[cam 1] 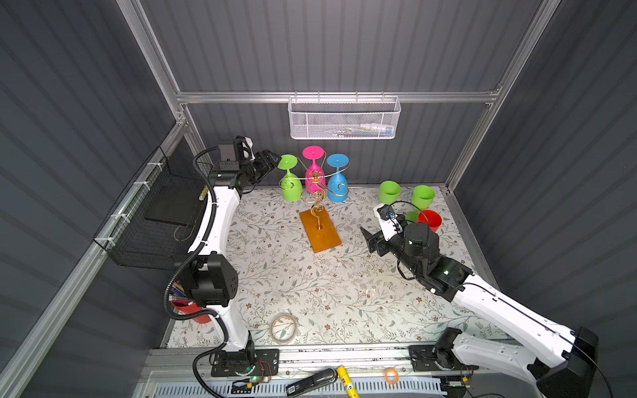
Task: Take the wine glass off the wine glass rack
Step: Pick up the wine glass from the wine glass rack.
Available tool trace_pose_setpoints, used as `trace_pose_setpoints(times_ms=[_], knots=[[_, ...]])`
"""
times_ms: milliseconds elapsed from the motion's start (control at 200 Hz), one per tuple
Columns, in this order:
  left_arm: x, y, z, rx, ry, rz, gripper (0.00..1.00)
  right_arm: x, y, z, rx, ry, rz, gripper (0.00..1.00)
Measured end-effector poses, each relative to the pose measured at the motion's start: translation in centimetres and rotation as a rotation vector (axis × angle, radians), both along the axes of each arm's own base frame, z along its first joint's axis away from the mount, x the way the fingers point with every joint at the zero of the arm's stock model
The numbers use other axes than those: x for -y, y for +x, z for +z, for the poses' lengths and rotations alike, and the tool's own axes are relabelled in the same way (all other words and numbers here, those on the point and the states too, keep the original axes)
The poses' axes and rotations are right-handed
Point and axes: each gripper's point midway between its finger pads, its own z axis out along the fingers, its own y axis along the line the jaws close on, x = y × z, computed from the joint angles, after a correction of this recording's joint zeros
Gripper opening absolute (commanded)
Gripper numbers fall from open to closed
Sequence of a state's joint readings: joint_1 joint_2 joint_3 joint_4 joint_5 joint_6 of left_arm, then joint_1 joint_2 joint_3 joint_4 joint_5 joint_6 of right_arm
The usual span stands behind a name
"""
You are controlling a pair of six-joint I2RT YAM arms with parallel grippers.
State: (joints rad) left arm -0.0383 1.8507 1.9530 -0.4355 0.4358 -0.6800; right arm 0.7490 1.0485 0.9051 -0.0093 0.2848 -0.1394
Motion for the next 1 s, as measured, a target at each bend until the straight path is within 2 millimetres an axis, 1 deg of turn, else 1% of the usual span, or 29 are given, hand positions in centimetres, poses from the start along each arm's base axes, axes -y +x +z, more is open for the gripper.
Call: trace_pose_setpoints(times_ms=[310, 525, 670, 821, 1001], knots=[[1.0, 0.5, 0.3, 0.019, -0.101, -0.033, 0.44, 0.3, 0.2, 0.0, 0.002, -0.003, -0.02, 0.87], [1.4, 0.5, 0.5, 0.027, -0.132, -0.047, 0.36, 0.5, 0.4, -0.1, 0.002, -0.01, -0.04, 0.87], [1.5, 0.5, 0.9, 0.035, -0.147, -0.053, 0.26, 0.7, 0.5, -0.1, 0.004, -0.012, -0.051, 0.87], [1.6, 0.5, 1.3, 0.046, -0.155, -0.058, 0.22, 0.8, 0.5, -0.1, 0.005, -0.014, -0.057, 0.87], [1.7, 0.6, 1.0, 0.04, -0.165, -0.059, 0.15, 0.9, 0.6, -0.3, 0.002, -0.018, -0.062, 0.87]])
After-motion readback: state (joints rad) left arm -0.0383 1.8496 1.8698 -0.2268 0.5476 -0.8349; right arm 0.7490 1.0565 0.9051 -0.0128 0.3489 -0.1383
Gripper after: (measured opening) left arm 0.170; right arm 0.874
